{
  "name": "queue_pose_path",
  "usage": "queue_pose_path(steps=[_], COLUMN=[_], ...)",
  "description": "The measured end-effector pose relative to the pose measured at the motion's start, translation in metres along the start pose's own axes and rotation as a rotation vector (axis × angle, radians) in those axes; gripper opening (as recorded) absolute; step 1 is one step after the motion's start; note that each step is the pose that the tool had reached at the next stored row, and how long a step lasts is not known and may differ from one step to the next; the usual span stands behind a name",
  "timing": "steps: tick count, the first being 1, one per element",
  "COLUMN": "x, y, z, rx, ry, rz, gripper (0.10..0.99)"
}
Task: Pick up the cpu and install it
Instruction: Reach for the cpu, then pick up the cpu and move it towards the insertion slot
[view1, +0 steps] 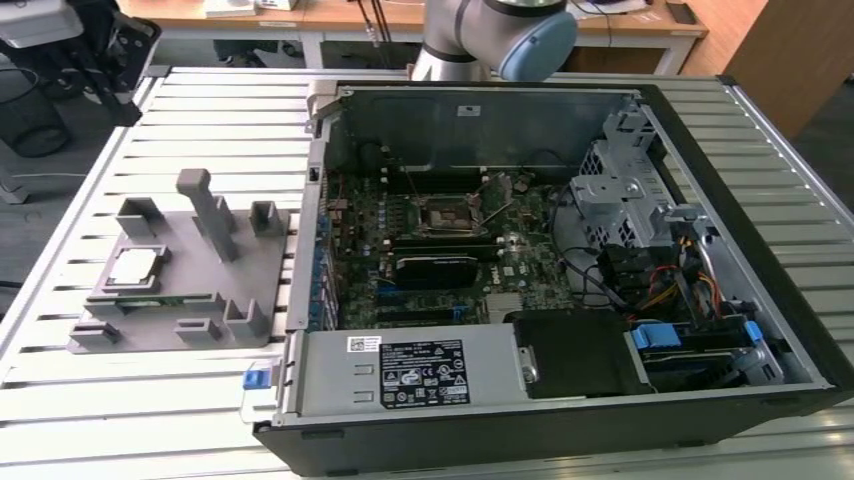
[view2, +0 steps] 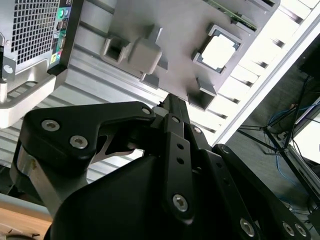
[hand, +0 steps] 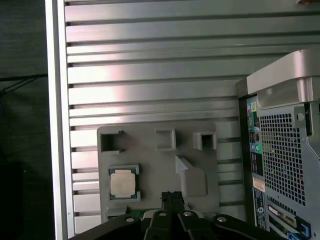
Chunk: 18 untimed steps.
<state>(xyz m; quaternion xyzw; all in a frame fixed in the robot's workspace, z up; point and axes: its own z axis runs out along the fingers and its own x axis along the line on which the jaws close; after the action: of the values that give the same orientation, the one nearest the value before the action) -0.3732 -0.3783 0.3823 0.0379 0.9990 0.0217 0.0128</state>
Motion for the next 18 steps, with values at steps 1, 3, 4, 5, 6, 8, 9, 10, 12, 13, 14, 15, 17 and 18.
queue_pose_path(steps=[1,3,4,5,6,8,9,10,12,13,14,15,17,18], x=[0.0043,0.0122,0.0158,0.0192,0.0223,0.0282,0.0307,0.0331,0.038,0.0402,0.0425,0.0445,0.0479,0.0493], y=[-0.0016,-0.0052,-0.0072,-0.0091,-0.0111,-0.0144,-0.0153,-0.016,-0.0168,-0.017,-0.0172,-0.0174,-0.0177,-0.018], z=[0.0002,0.0007,0.001,0.0013,0.0017,0.0022,0.0024,0.0026,0.0031,0.0033,0.0036,0.004,0.005,0.0058], rx=[0.0,0.0,0.0,0.0,0.0,0.0,0.0,0.0,0.0,0.0,0.0,0.0,0.0,0.0], ry=[-0.0001,0.0,0.0,0.0001,0.0001,0.0,0.0002,0.0003,0.0004,0.0008,0.0011,0.0016,0.0028,0.0031], rz=[0.0,0.0,0.0,0.0,0.0,0.0,0.0,0.0,0.0,0.0,0.0,0.0,0.0,0.0], gripper=[0.106,0.106,0.106,0.106,0.106,0.106,0.106,0.106,0.106,0.106,0.106,0.106,0.106,0.106])
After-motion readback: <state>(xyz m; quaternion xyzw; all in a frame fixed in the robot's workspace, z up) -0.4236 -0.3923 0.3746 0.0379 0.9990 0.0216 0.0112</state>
